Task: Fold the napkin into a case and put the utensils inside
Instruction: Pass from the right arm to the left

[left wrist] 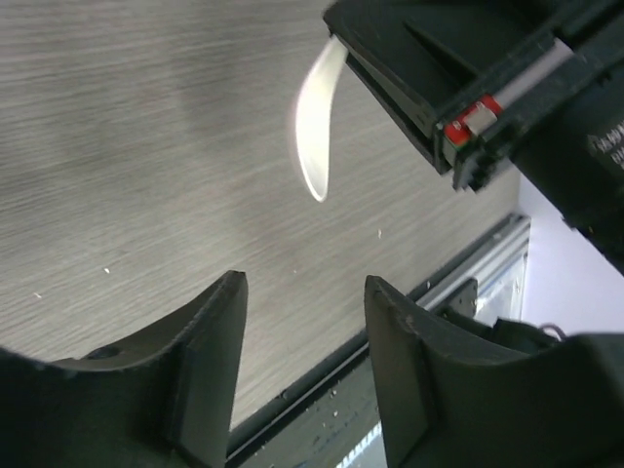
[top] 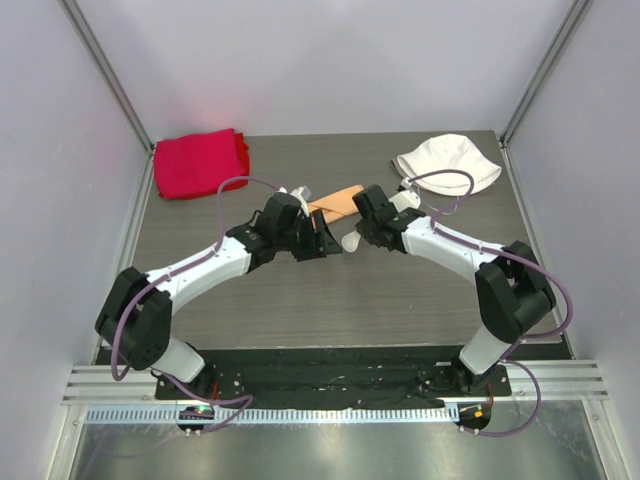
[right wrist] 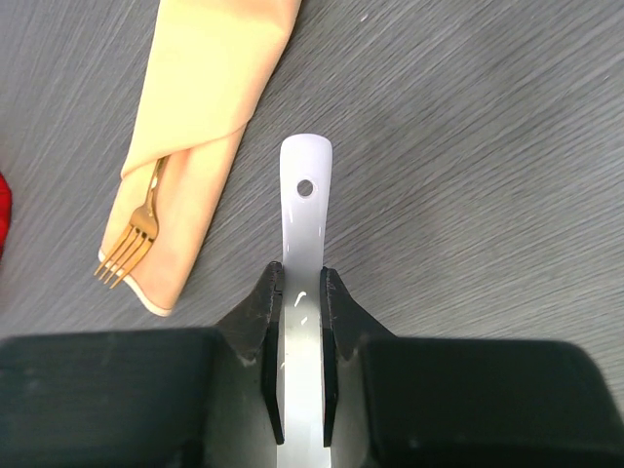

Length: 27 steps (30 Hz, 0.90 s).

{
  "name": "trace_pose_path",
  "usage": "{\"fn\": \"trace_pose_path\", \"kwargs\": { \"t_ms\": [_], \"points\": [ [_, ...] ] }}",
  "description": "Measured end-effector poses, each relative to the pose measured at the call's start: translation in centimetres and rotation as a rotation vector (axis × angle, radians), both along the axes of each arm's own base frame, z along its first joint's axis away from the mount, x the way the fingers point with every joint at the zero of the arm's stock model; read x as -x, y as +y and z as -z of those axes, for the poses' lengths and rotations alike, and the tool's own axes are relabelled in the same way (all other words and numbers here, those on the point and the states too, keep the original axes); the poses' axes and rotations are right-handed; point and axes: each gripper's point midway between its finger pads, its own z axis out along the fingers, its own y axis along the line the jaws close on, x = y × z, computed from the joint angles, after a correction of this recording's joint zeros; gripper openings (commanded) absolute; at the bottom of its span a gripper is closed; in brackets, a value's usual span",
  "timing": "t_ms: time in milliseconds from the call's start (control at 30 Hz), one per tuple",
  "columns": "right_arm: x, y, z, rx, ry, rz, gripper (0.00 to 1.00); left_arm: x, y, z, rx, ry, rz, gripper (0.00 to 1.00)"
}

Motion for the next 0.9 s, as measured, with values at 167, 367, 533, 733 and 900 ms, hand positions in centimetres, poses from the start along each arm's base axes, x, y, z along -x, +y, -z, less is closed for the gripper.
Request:
{"fn": "trace_pose_path", "kwargs": {
  "t_ms": [167,367,533,733,900],
  "points": [
    [0.2,0.6,-0.1,-0.029,0.0,0.015,0.01,-0.8,0.3,0.7,-0.036,-0.013,-0.052,0.52],
    [0.5,1.2,-0.4,-0.035,-0.008,0.006,0.01,-1.8,-0.1,2.3,-0.094,-0.007,-0.061,0.53],
    [0.8,1.7,-1.7,-0.051,-0.035,-0.006,0.01,-2.3,-0.7,3.0,-0.123,-0.022,-0.05,0.51],
    [1.4,2.6,-2.0,-0.056,-0.044,-0.025,0.01,-2.7,-0.8,2.9,-0.135,-0.042,-0.056,0.35],
    [1.8,3.3,-2.1,-0.059,-0.045,-0.037,0.37,-2.8,-0.6,3.1,-0.148,-0.043,-0.063,0.0]
  ]
}}
